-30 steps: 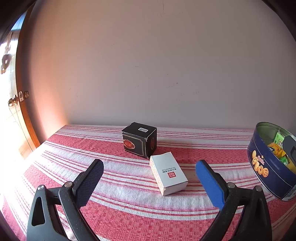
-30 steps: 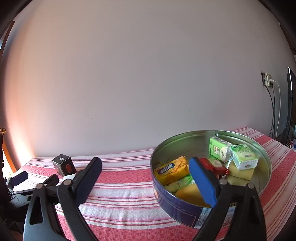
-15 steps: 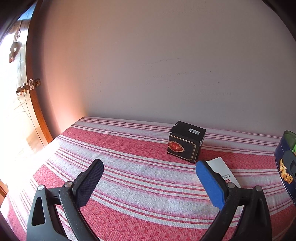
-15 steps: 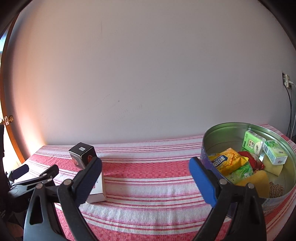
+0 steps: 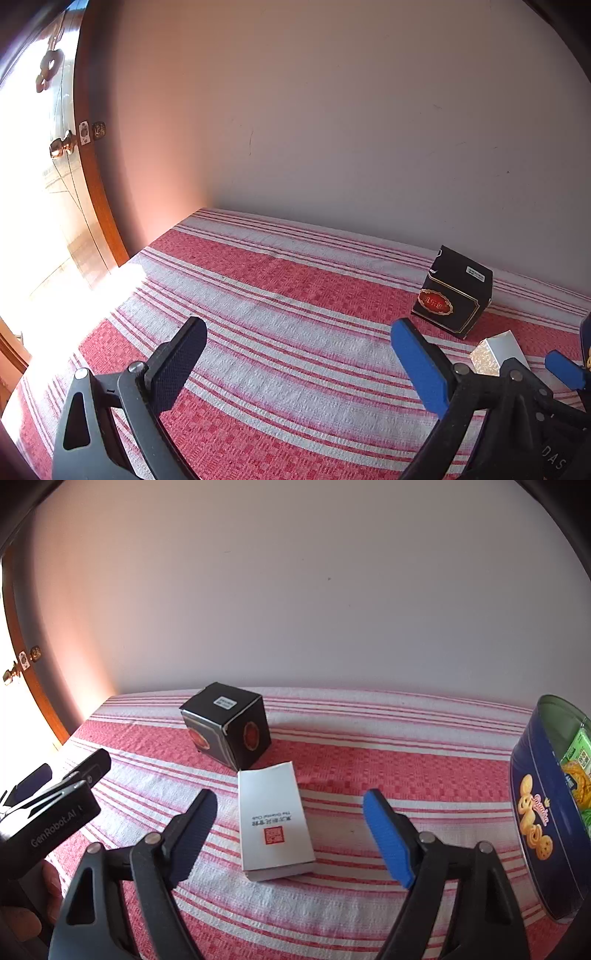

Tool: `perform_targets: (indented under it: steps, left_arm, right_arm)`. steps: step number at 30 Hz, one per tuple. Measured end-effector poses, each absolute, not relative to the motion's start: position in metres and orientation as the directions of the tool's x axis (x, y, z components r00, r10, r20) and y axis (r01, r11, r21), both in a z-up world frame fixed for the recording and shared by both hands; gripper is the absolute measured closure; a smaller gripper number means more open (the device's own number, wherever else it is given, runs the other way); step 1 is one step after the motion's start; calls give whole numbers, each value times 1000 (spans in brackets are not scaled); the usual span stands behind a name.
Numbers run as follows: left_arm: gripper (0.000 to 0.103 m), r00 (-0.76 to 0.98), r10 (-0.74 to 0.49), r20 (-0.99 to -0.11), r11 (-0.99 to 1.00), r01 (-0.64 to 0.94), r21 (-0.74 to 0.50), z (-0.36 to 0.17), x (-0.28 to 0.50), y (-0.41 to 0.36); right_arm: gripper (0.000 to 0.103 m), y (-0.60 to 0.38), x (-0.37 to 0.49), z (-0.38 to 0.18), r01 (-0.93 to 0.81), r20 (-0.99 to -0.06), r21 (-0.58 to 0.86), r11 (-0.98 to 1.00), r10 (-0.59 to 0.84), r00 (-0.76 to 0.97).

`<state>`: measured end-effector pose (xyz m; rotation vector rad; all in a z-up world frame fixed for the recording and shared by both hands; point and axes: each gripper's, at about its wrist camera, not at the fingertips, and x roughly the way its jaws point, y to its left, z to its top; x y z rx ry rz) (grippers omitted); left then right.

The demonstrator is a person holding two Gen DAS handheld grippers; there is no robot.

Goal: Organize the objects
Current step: 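Grasp the white box with the right tool while the left tool grasps the black box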

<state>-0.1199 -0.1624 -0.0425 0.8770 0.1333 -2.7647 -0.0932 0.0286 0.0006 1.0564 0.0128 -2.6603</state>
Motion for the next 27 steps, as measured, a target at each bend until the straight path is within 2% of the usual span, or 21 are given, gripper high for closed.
perform_targets:
  steps: [5, 7, 11, 14, 20, 22, 24, 27]
  left_arm:
    - [2, -797, -186, -574, -973, 231, -5, -42, -121, -159]
    - [2, -798, -183, -574, -975, 224, -2, -42, -121, -158]
    - [2, -808, -153, -569, -981, 194, -11, -41, -120, -156]
    - [2, -815, -120, -567, -987, 159, -20, -41, -119, -153]
    - [2, -836, 29, -549, -996, 22, -86, -38, -128, -127]
    - [2, -835, 68, -546, -997, -41, -61, -35, -141, -110]
    - [2, -838, 87, -539, -995, -95, -13, -34, -154, -95]
    - [2, -797, 140, -588, -986, -164, -13, -41, -181, -81]
  right_arm:
    - [48, 6, -112, -21, 308, -784, 57, -950, -234, -575]
    - [60, 6, -111, -21, 305, -776, 50, -951, -229, -588]
    - [62, 24, -110, -25, 297, -767, 113, -948, -273, -580]
    - [62, 49, -98, -18, 293, -716, 147, -945, -306, -627]
    - [62, 98, -66, 5, 224, -539, -8, -974, -185, -822]
    - [62, 106, -66, 8, 190, -501, -24, -982, -152, -852]
    - [62, 108, -70, 9, 167, -492, -23, -986, -134, -860]
    - [62, 107, -79, 6, 161, -519, 12, -987, -143, -843]
